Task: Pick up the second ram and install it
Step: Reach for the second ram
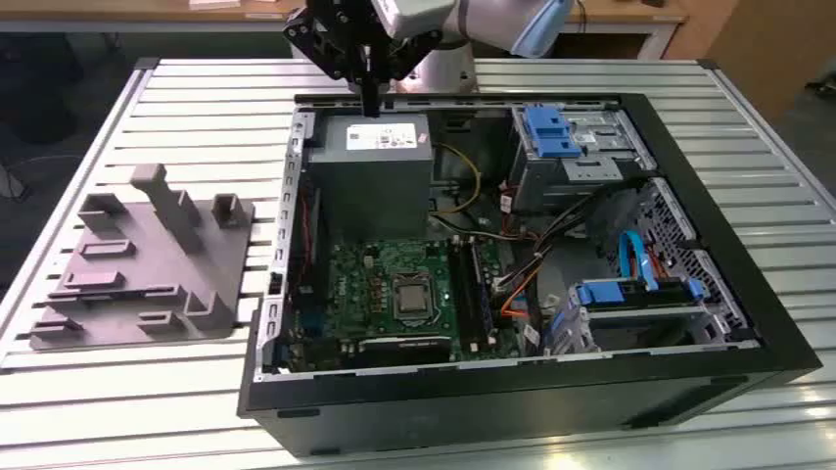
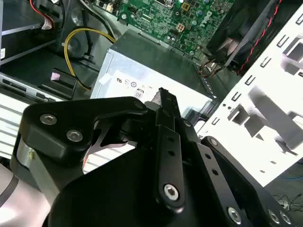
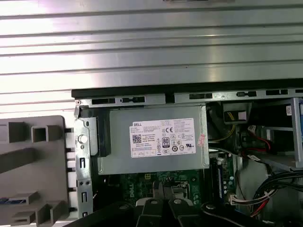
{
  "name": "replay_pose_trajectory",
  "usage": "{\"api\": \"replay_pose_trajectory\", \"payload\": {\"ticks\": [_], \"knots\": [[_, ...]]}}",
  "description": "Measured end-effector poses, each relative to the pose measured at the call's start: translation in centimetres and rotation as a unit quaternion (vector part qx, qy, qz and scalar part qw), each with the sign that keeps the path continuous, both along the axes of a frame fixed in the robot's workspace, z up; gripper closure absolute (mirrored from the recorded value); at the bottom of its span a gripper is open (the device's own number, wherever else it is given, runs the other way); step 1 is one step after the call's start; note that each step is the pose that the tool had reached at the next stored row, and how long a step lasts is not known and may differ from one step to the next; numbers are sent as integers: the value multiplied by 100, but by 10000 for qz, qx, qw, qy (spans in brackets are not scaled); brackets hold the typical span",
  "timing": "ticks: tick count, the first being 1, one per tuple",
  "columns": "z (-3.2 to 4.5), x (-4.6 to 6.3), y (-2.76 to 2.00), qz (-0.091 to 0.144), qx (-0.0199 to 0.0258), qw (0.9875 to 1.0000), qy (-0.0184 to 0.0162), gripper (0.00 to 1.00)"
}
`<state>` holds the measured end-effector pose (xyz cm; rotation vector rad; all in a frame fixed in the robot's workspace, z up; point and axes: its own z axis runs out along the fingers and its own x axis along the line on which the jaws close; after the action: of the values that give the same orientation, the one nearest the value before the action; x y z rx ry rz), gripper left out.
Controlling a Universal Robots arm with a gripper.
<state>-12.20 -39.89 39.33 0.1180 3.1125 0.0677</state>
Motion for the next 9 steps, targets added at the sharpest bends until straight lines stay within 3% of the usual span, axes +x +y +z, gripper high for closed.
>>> {"api": "replay_pose_trajectory", "payload": {"ticks": [5,9], "knots": [[1,-19,0,-1,-1,10000,0,90],[0,-132,0,0,0,10000,0,90]]}}
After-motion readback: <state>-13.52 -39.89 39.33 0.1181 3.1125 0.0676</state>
